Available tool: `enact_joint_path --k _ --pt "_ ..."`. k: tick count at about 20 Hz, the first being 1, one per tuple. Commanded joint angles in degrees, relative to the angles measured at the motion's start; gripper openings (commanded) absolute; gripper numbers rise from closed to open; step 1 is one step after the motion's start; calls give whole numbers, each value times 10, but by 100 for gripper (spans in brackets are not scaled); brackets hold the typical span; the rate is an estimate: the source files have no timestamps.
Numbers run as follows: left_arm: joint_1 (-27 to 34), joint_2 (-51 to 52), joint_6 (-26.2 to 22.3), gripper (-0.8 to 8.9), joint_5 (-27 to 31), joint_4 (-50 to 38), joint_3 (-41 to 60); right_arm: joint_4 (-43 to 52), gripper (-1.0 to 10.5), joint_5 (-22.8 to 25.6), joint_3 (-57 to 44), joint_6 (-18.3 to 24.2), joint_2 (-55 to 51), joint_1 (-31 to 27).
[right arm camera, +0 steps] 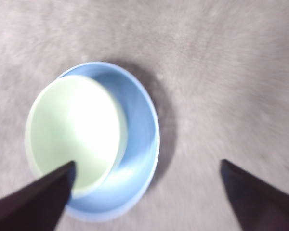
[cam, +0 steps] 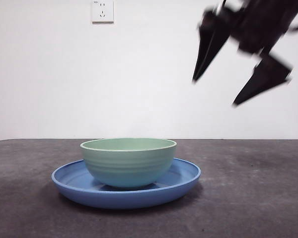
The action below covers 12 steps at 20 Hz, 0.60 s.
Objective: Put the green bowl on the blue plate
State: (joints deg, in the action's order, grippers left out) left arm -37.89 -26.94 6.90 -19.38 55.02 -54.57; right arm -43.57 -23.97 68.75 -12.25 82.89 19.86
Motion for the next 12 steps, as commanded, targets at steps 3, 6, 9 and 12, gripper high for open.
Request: enact_joint_path --k 3,6,9,12 --pt "-3 -3 -2 626 -1 -7 -3 -86 558 64 10 44 -136 7" --pt "-3 -3 -2 626 -1 -7 -3 -134 559 93 9 53 -193 13" --pt "-3 -3 -2 626 -1 -7 -3 -154 559 97 5 57 -251 26" --pt "-3 -3 -2 626 -1 -7 -3 -157 558 92 5 67 -321 49"
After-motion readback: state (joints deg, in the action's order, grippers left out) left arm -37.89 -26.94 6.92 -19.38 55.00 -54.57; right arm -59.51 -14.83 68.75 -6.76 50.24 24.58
